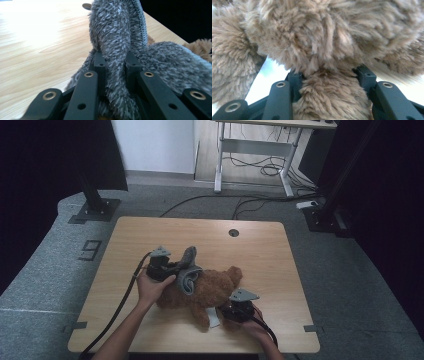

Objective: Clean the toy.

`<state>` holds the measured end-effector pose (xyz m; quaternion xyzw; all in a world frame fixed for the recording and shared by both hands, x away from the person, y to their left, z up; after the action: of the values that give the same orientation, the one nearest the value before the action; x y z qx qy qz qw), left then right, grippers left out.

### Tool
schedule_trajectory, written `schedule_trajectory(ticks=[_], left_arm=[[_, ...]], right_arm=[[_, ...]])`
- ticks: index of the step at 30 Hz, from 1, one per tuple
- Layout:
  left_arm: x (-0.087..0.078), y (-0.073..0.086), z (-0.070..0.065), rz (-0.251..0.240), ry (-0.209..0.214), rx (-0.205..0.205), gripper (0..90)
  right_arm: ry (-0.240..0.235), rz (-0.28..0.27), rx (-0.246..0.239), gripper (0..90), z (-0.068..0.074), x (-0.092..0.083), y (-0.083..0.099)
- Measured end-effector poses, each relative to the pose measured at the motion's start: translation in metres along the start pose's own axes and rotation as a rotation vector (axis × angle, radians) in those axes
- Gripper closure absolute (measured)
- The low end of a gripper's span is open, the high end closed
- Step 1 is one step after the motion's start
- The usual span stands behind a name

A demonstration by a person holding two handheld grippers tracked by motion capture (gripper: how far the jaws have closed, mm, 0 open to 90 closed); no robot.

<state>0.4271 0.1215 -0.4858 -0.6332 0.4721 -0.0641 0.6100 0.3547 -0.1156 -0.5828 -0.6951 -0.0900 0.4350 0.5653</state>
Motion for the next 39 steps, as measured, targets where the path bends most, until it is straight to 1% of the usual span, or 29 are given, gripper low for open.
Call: schedule_trajectory(ticks=[3, 5, 7, 10, 13, 14, 15, 16, 17, 19, 20, 23, 25, 27, 28, 30, 31, 32, 34, 35, 37, 39], left_arm=[[-0.010, 0.005, 0.007, -0.012, -0.010, -0.007, 76.9], [-0.017, 0.011, 0.011, -0.021, -0.011, -0.015, 76.9], [-0.025, 0.017, 0.014, -0.032, -0.019, -0.018, 76.9], [-0.039, 0.027, 0.022, -0.043, -0.050, -0.018, 76.9], [-0.049, 0.041, 0.031, -0.034, -0.074, -0.032, 77.0], [-0.050, 0.046, 0.034, -0.028, -0.082, -0.040, 77.1], [-0.052, 0.048, 0.038, -0.024, -0.081, -0.059, 77.1], [-0.052, 0.049, 0.040, -0.026, -0.073, -0.082, 77.2], [-0.052, 0.046, 0.039, -0.029, -0.065, -0.089, 77.2], [-0.052, 0.036, 0.032, -0.032, -0.063, -0.057, 77.3], [-0.051, 0.027, 0.025, -0.037, -0.051, -0.033, 77.3], [-0.044, 0.007, 0.006, -0.047, -0.021, 0.012, 77.1], [-0.035, -0.005, -0.008, -0.039, -0.001, 0.044, 76.9], [-0.021, -0.010, -0.020, -0.014, 0.025, 0.067, 76.7], [-0.012, -0.009, -0.025, 0.018, 0.031, 0.083, 76.7], [0.008, 0.000, -0.029, 0.082, 0.021, 0.103, 76.5], [0.012, 0.003, -0.028, 0.094, 0.019, 0.102, 76.4], [0.015, 0.006, -0.027, 0.101, 0.020, 0.096, 76.4], [0.015, 0.009, -0.024, 0.099, 0.040, 0.068, 76.8], [0.014, 0.012, -0.024, 0.102, 0.051, 0.063, 77.0], [0.012, 0.018, -0.025, 0.099, 0.060, 0.068, 77.5], [0.008, 0.025, -0.027, 0.084, 0.062, 0.073, 77.9]], right_arm=[[0.006, 0.003, -0.001, 52.0, 0.001, 0.000, 0.000], [0.006, 0.004, 0.001, 51.9, 0.001, 0.000, 0.000], [0.006, 0.005, 0.001, 51.9, 0.001, 0.000, 0.000], [0.005, 0.010, -0.002, 51.9, 0.001, 0.000, 0.001], [0.006, 0.009, 0.000, 51.8, 0.001, 0.000, 0.001], [0.005, 0.009, 0.000, 51.8, 0.000, 0.000, 0.001], [0.005, 0.010, 0.002, 51.8, 0.000, 0.000, 0.001], [0.004, 0.009, 0.002, 51.8, 0.000, 0.000, 0.001], [0.003, 0.011, 0.005, 51.8, 0.000, 0.000, 0.001], [0.002, 0.013, 0.009, 51.7, 0.000, 0.000, 0.001], [0.004, 0.014, 0.010, 51.7, -0.001, 0.000, 0.001], [0.004, 0.012, 0.012, 51.6, -0.001, 0.000, 0.001], [0.002, 0.011, 0.014, 51.6, -0.001, 0.000, 0.001], [0.000, 0.011, 0.015, 51.4, -0.001, 0.000, 0.001], [0.000, 0.011, 0.016, 51.2, -0.001, 0.000, 0.001], [-0.001, 0.011, 0.016, 50.3, -0.001, -0.001, 0.001], [-0.001, 0.010, 0.017, 49.6, -0.001, -0.001, 0.001], [-0.001, 0.010, 0.019, 48.7, -0.002, -0.001, 0.002], [-0.008, 0.008, 0.027, 44.1, -0.002, -0.002, 0.002], [-0.012, 0.005, 0.029, 39.0, -0.003, -0.003, 0.002], [-0.001, 0.014, 0.029, 27.2, -0.006, -0.004, 0.001], [-0.022, 0.007, 0.052, 23.7, -0.007, -0.009, -0.001]])
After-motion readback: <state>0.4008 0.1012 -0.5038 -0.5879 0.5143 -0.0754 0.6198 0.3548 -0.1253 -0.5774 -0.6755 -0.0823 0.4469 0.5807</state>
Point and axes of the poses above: each handheld gripper's, and its own axes: x roughly forward along the jaws, y roughly out of its underside, z roughly to its left, the point moved 6 cm from there along x, roughly forward along the jaws, and after that the axes turned 3 degrees about -z, right-handed, at the moved point
